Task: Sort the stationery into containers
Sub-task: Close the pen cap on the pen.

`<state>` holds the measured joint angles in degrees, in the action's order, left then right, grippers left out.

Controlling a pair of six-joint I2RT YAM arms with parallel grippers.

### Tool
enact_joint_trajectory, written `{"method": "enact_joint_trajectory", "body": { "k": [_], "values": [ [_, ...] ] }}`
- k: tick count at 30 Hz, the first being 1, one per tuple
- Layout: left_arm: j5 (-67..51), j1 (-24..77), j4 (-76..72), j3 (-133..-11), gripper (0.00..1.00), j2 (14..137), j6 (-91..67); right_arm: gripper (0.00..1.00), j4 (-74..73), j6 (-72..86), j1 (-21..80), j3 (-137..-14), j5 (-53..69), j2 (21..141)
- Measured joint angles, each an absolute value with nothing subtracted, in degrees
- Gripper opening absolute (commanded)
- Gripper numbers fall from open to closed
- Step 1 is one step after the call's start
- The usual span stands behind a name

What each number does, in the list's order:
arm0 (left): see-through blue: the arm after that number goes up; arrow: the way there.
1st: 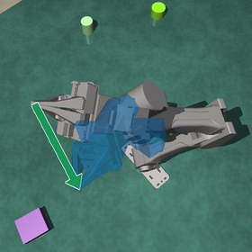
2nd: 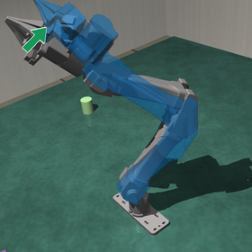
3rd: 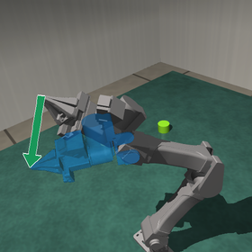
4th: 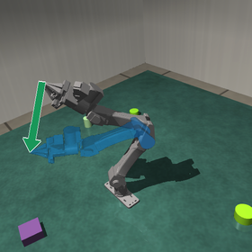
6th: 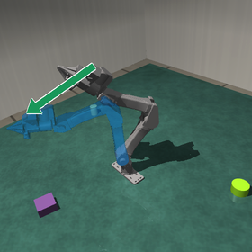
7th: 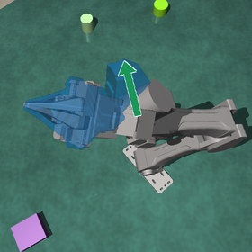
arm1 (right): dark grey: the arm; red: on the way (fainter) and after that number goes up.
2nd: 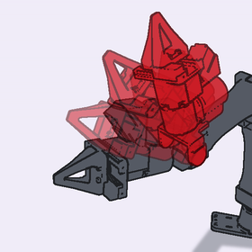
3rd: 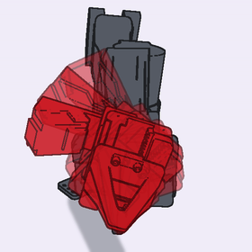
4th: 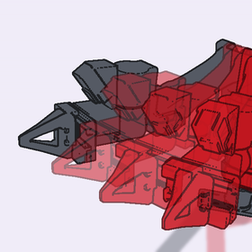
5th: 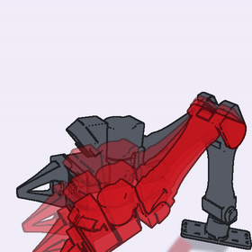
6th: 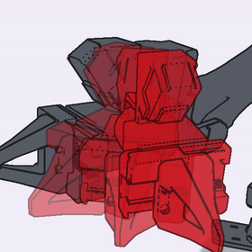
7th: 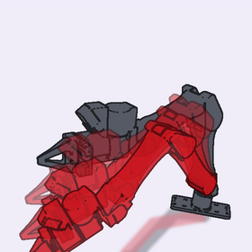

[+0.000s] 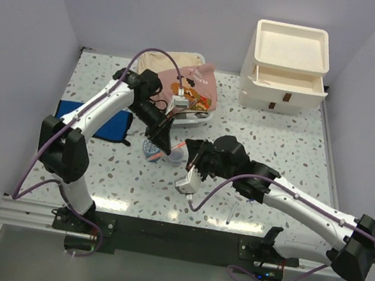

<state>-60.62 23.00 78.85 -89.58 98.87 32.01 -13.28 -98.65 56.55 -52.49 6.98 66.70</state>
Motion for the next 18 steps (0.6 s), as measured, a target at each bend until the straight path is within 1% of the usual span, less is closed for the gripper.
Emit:
{"method": "enact_joint_trajectory", "body": {
  "k": [8, 18],
  "values": [
    [-59.09, 23.03, 78.87, -91.26, 0.00, 100.14, 31.48, 0.00, -14.37, -96.62, 56.93, -56.69, 5.10, 71.16],
    [-59.05, 23.14, 79.22, -92.12, 0.00, 100.64, 31.11, 0.00, -15.68, -96.33, 56.95, -57.12, 5.10, 70.85]
  ]
}}
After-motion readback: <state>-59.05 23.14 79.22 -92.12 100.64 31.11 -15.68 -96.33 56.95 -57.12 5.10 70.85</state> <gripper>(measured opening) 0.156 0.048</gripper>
